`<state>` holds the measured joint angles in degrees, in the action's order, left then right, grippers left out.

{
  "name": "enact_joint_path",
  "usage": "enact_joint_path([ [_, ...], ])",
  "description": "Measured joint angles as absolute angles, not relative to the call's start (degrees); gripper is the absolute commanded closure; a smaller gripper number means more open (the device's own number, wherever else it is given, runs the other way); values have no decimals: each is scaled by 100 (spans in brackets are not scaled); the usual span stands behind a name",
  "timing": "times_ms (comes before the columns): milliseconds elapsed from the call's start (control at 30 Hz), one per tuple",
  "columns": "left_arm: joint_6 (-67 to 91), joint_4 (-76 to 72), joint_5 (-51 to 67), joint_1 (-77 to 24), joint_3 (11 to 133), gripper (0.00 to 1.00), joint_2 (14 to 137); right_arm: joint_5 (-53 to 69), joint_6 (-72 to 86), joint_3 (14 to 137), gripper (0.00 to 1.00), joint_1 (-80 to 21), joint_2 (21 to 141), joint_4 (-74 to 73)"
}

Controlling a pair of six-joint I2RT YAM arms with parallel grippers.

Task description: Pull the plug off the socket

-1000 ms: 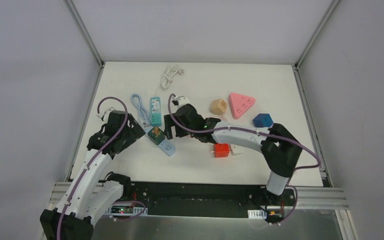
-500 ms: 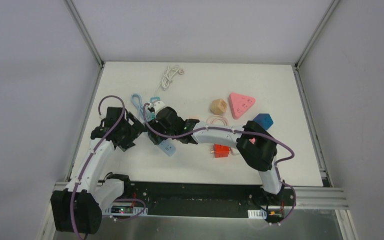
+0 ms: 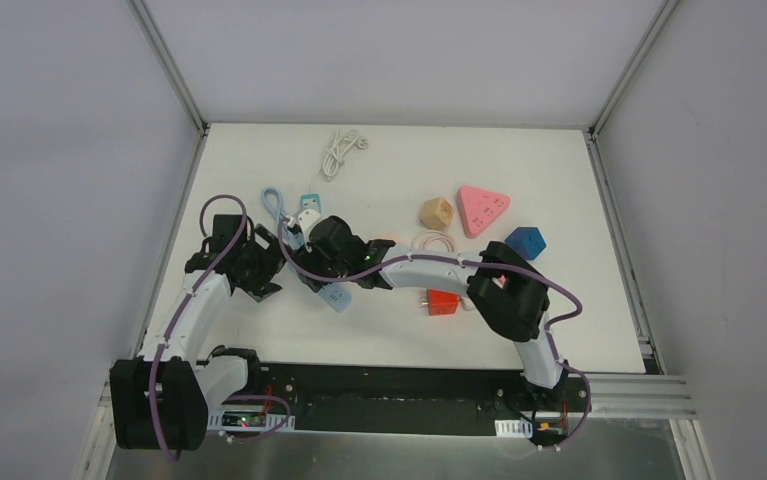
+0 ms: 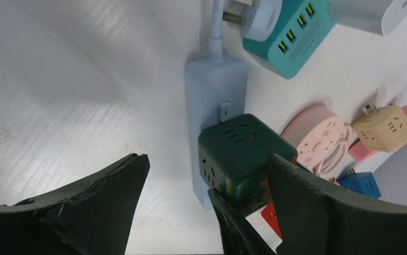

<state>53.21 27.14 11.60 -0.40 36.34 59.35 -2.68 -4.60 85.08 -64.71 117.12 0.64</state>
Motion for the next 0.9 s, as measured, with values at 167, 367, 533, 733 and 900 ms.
enact_joint_path([
  [167,5358,2574,1297,86,3529,14,6045,-226,-517,8433,66,-6471,11695,193],
  [367,5363,2440,1341,86,3468,16,6093,-213,-598,8143,67,-6471,11533,403],
  [533,5358,2185,1522,86,3422,29,6318,-204,-701,8031,64,-6471,11384,268],
  [733,5413,1730,1761,86,3212,47,6731,-183,-705,8034,36,-6469,11382,237],
  [900,5468,1409,1800,86,3048,57,6928,-121,-642,8114,28,-6434,11408,110],
])
